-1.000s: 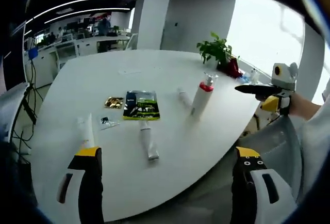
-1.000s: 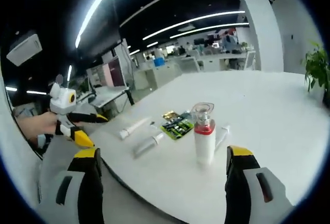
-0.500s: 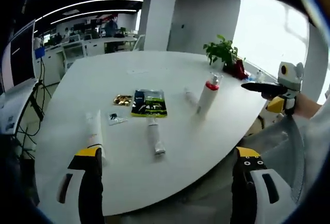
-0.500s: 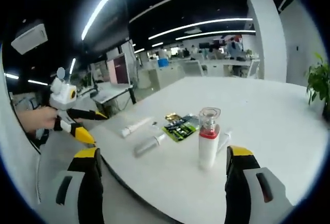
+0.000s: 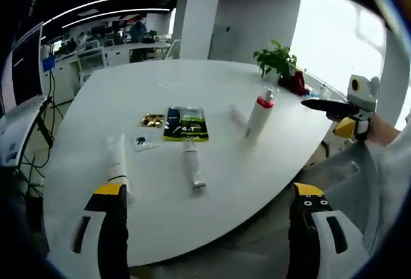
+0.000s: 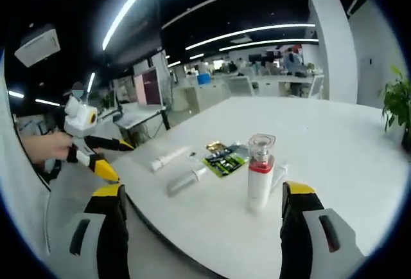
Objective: Arrange the skincare products in the storage area until every visible bottle or jar stands upright without overlapping.
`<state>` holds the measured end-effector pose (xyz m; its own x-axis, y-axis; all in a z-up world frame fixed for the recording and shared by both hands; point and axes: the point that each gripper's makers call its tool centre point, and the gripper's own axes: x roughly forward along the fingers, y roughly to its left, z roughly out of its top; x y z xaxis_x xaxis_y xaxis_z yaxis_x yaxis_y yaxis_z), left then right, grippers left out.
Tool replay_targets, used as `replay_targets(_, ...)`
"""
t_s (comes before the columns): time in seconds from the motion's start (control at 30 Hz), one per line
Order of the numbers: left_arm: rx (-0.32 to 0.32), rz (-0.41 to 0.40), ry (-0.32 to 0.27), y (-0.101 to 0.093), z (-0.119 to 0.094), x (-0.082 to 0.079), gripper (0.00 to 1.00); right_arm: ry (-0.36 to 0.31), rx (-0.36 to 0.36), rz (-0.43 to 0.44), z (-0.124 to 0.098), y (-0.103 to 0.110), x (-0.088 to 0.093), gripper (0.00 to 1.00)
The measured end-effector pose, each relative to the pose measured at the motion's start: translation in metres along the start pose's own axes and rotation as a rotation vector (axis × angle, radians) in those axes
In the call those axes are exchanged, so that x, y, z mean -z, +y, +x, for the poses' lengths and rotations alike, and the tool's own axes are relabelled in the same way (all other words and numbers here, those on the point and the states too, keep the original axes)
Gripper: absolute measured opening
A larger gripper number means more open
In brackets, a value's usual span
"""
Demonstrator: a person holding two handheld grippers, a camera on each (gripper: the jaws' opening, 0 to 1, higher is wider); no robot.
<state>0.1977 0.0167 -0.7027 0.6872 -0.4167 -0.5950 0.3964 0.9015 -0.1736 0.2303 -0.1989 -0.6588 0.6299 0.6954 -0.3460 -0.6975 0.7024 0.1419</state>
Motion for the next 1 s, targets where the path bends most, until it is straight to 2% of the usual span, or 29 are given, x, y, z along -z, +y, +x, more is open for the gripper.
replay_targets(0.27,-0.013,-0.008,0.037,0.007,0.003,0.004,0.99,0.009,0.005,-0.025,0.0,0.001,0.001,0.98)
replay_targets(0.63,-0.034,-0.008,0.084,0.033,0.014,0.007,0.98,-0.001,0.036,-0.001,-0.002,-0.006,0.001,0.99)
replay_targets(1.0,-0.048,-0.008,0.128,0.058,0.034,0.006,0.98,0.017,0.044,-0.004,-0.001,-0.007,0.005,1.0)
